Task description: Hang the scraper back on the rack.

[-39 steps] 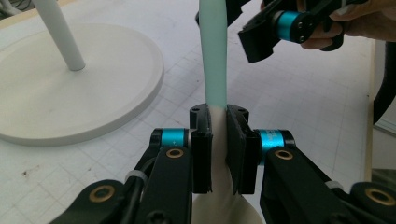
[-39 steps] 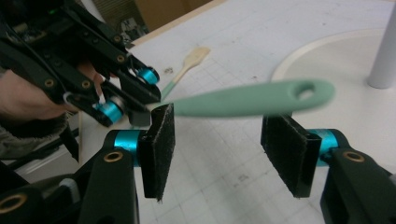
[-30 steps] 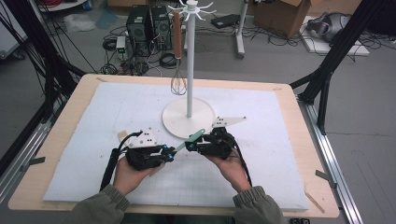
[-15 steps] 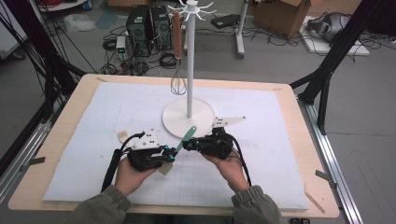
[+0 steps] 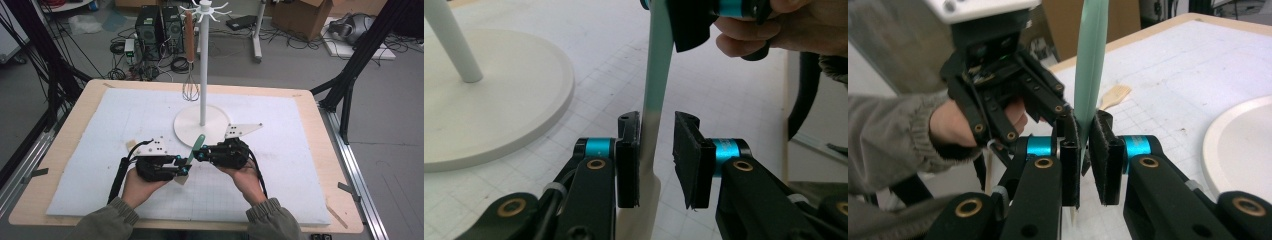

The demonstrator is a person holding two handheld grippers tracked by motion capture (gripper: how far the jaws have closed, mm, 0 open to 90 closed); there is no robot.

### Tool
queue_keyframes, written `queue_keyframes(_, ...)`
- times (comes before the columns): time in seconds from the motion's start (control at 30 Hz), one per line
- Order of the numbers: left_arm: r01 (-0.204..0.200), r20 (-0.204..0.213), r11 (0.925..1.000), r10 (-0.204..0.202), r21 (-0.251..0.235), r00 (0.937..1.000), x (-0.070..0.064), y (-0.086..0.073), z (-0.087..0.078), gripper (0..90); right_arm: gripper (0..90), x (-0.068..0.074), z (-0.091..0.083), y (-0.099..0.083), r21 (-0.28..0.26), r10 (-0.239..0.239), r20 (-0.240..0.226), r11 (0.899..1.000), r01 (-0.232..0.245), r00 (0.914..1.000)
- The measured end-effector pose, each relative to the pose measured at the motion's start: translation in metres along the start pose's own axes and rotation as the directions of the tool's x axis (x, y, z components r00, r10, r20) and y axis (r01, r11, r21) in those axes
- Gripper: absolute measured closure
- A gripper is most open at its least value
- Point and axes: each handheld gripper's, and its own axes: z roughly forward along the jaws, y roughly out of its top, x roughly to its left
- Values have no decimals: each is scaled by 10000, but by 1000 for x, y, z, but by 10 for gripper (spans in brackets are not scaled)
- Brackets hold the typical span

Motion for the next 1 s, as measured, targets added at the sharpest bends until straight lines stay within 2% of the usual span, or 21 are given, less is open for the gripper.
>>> queue_keyframes(0.17,-120,161,9999,120,-16,9998,0,1,-2,750,837,6,1,7,243,-544,-168,9982,548,9984)
queue_keyframes(0.23,-92,256,9999,94,-72,9996,0,1,-3,804,836,7,2,10,246,-604,-297,9978,611,9977)
queue_keyframes(0.33,-253,347,9997,255,-63,9991,-2,3,-4,826,832,9,4,12,152,-739,-302,9971,744,9968)
queue_keyframes(0.47,-52,471,9998,62,-213,9989,-1,4,-5,833,809,12,6,13,-87,-866,-243,9962,864,9959)
queue_keyframes(0.6,59,615,9990,-32,-441,9981,-1,4,-5,836,756,13,9,12,-24,-931,-177,9957,931,9955)
queue_keyframes(0.67,117,633,9985,-82,-543,9980,-1,5,-6,837,761,14,12,11,-50,-973,-179,9952,972,9951)
queue_keyframes(0.8,110,821,9979,-57,-639,9966,0,4,-6,825,830,15,15,11,-135,-942,-255,9955,939,9952)
queue_keyframes(0.9,221,817,9979,-172,-602,9965,1,3,-5,775,837,16,14,12,-162,-1112,-251,9937,1108,9935)
queue_keyframes(1.0,140,810,9986,-99,-507,9967,0,3,-4,797,837,17,11,15,-275,-1096,-253,9937,1089,9937)
